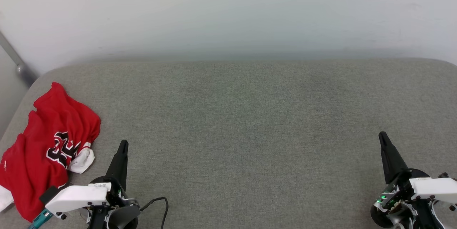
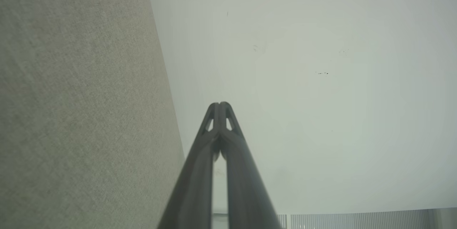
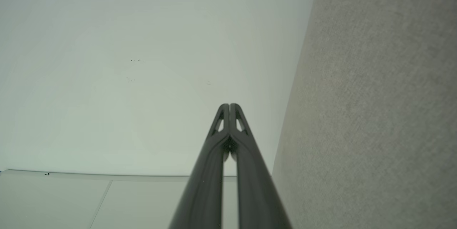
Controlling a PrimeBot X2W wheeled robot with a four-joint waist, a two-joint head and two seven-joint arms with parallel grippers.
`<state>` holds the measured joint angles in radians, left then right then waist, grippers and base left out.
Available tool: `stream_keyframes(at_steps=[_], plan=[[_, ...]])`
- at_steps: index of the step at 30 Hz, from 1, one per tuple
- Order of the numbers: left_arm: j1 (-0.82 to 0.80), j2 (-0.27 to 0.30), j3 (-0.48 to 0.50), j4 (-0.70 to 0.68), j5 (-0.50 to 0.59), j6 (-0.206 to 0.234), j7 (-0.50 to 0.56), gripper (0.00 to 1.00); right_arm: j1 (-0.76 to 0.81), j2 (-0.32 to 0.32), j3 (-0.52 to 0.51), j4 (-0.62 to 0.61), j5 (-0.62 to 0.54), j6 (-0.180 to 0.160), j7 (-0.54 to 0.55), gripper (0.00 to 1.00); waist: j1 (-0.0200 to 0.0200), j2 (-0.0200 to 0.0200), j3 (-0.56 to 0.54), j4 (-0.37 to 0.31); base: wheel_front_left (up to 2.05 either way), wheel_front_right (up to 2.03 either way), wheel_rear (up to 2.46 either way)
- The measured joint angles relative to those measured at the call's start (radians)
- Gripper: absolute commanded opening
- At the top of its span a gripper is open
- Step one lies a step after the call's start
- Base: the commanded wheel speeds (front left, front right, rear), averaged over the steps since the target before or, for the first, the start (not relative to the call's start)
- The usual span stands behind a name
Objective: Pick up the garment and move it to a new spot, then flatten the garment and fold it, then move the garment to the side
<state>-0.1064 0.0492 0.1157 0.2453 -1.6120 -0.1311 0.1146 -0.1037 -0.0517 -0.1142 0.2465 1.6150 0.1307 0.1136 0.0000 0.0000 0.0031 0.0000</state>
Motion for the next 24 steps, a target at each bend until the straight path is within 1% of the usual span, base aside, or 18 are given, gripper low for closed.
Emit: stream_keyframes(at_steps=[22, 23, 24], plan=[[0.000, 0.000, 0.000, 0.000, 0.000, 0.000, 0.000, 0.00, 0.000, 0.000, 0.000, 0.000, 0.000, 0.000, 0.000, 0.00, 0.0000, 0.0000, 0.000, 0.000, 0.00, 0.00, 0.00], [0.002, 0.000, -0.001, 0.004, 0.000, 0.000, 0.000, 1.00, 0.002, 0.000, 0.000, 0.004, 0.000, 0.000, 0.000, 1.00, 0.0000, 0.0000, 0.000, 0.000, 0.00, 0.00, 0.00], [0.008, -0.001, -0.001, 0.012, 0.000, 0.000, 0.000, 1.00, 0.009, 0.001, 0.001, 0.012, 0.000, 0.000, 0.000, 1.00, 0.0000, 0.0000, 0.000, 0.000, 0.00, 0.00, 0.00]])
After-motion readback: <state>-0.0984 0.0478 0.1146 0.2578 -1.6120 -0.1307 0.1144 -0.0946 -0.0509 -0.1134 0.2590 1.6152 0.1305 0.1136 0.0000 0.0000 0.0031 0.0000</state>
